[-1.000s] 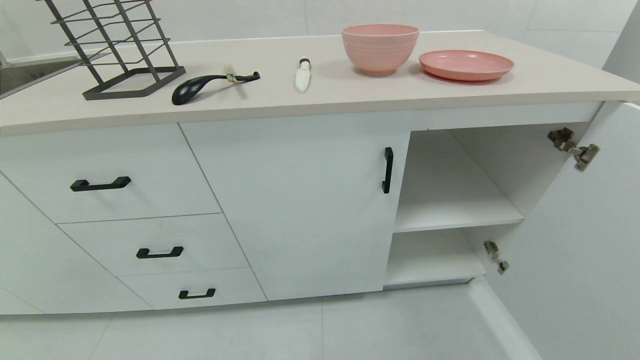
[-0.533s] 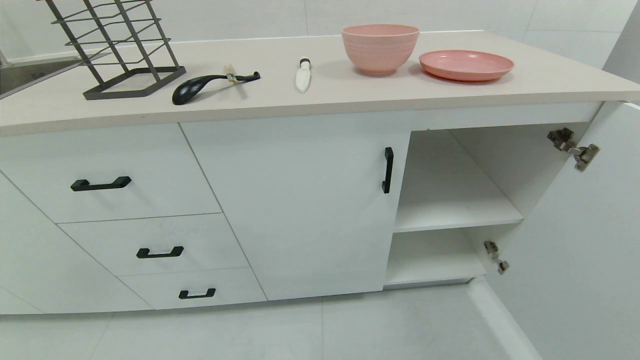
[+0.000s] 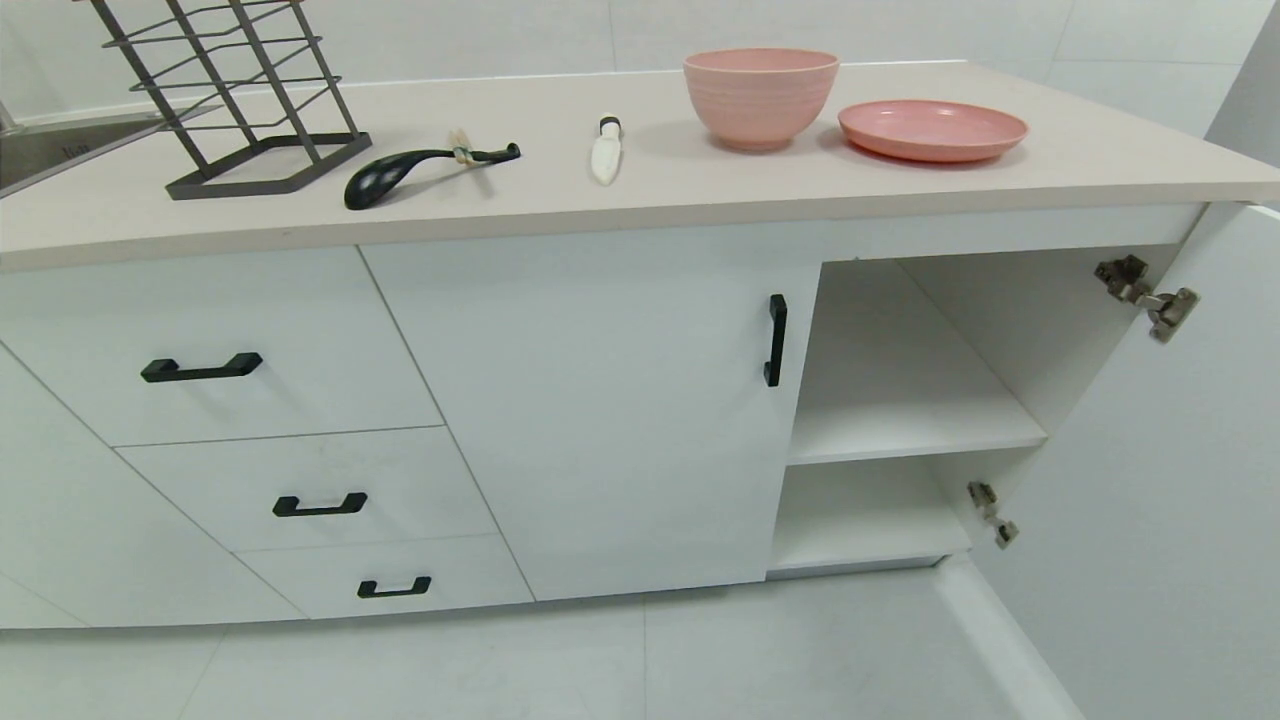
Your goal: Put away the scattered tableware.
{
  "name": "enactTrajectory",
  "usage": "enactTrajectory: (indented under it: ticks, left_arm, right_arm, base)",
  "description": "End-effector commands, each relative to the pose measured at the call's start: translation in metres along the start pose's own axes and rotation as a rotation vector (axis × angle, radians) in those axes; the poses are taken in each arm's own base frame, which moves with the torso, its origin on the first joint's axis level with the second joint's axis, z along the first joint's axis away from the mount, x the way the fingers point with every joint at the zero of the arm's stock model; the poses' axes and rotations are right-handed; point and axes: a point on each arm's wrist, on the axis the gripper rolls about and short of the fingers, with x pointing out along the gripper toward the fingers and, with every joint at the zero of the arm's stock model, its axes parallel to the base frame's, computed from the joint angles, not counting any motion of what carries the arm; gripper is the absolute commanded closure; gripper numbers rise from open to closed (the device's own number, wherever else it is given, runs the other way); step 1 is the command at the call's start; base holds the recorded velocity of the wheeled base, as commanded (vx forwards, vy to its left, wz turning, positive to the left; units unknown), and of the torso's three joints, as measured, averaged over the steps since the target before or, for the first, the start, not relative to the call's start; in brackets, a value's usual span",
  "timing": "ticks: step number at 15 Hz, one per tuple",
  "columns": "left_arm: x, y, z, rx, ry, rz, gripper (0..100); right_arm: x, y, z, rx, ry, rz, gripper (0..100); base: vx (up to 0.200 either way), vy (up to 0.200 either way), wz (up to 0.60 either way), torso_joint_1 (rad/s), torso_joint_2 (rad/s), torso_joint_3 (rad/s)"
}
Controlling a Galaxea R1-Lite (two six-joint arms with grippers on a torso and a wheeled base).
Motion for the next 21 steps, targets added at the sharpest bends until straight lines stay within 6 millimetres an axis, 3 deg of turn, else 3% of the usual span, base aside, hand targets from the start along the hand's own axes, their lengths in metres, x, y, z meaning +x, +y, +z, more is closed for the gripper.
enactTrajectory:
  ticks: [1,2,4,8,11,14,21]
  left_arm:
    - [0.0002,0.0,0.0002,-0.001,0.002,0.001,0]
    - [0.0002,0.0,0.0002,-0.007,0.002,0.001,0]
    - [0.0002,0.0001,0.0,-0.014,0.004,0.004,0]
    - [0.0002,0.0,0.0,-0.015,0.004,0.002,0]
    - [0.0002,0.0008,-0.0001,-0.047,0.006,0.034,0]
    - [0.0002,0.0015,-0.0001,-0.089,0.007,0.067,0]
    - [0.0002,0.0015,-0.0001,-0.116,0.006,0.065,0]
  right_arm:
    - [0.0008,0.001,-0.0001,-0.017,0.009,-0.012,0]
    - [0.0007,0.0035,-0.0002,-0.098,0.018,0.163,0]
    - [0.001,0.0001,-0.0003,-0.112,0.021,0.32,0]
    - [-0.0056,-0.0037,-0.0025,-0.043,-0.08,0.174,0]
    - [-0.0058,-0.0023,-0.0026,-0.058,-0.079,0.241,0]
    - [-0.0059,-0.0022,-0.0026,-0.058,-0.079,0.241,0]
    - [-0.0059,-0.0022,-0.0026,-0.058,-0.079,0.241,0]
  base:
    - [0.0,0.0,0.0,0.0,0.0,0.0]
    - [0.0,0.0,0.0,0.0,0.0,0.0]
    - [0.0,0.0,0.0,0.0,0.0,0.0]
    - [0.0,0.0,0.0,0.0,0.0,0.0]
    - [0.0,0.0,0.0,0.0,0.0,0.0]
    - [0.2,-0.2,0.0,0.004,0.0,0.002]
    - [0.0,0.0,0.0,0.0,0.0,0.0]
